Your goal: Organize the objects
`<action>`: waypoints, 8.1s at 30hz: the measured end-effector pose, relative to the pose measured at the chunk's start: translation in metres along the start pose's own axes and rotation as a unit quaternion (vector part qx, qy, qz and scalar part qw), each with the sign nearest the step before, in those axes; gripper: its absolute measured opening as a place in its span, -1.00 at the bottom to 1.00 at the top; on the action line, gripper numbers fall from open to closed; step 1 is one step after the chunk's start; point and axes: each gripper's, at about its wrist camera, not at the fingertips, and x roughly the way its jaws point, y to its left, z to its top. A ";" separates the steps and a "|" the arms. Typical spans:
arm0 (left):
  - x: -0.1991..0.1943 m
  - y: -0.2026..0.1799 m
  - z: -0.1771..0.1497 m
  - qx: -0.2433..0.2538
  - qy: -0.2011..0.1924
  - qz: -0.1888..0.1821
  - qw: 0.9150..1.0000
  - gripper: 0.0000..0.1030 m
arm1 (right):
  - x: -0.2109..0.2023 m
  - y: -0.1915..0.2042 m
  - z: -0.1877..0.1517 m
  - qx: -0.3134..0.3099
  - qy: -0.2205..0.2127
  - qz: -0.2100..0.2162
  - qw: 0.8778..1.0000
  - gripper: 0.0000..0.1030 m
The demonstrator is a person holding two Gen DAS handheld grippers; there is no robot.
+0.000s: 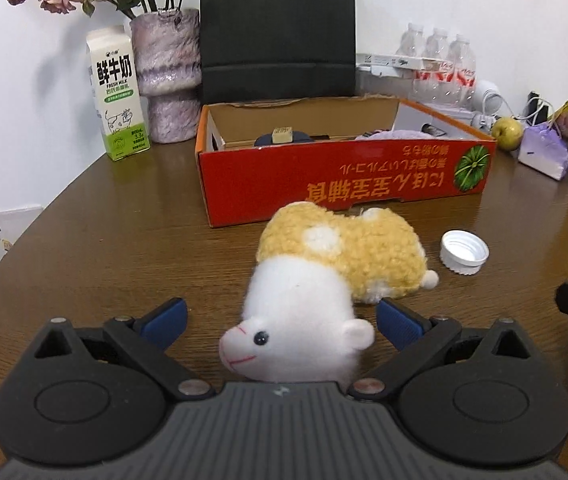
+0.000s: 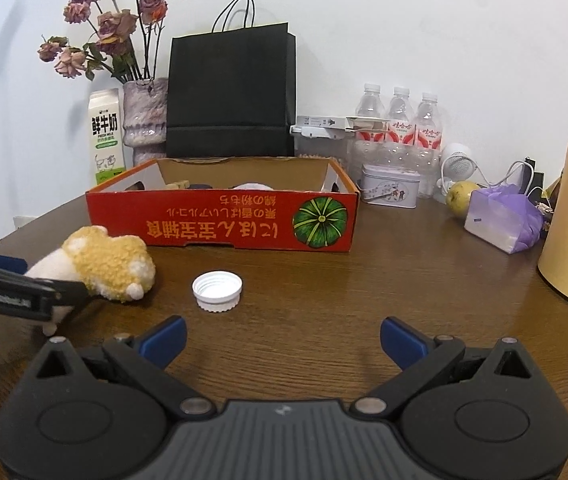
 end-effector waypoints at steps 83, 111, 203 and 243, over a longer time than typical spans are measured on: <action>-0.045 0.055 -0.006 -0.054 -0.082 0.033 0.995 0.08 | 0.039 0.041 0.025 -0.019 -0.016 0.009 1.000 -0.24; -0.063 -0.018 0.010 -0.058 -0.096 0.018 0.994 0.08 | -0.004 0.014 0.040 -0.015 -0.079 0.056 0.995 -0.24; 0.118 0.009 0.161 -0.088 -0.132 0.043 0.986 1.00 | 0.210 0.001 0.153 -0.022 -0.055 0.031 0.998 0.87; -0.068 -0.008 0.079 -0.060 -0.115 0.014 0.992 1.00 | 0.013 -0.011 0.121 0.007 -0.059 0.082 0.995 1.00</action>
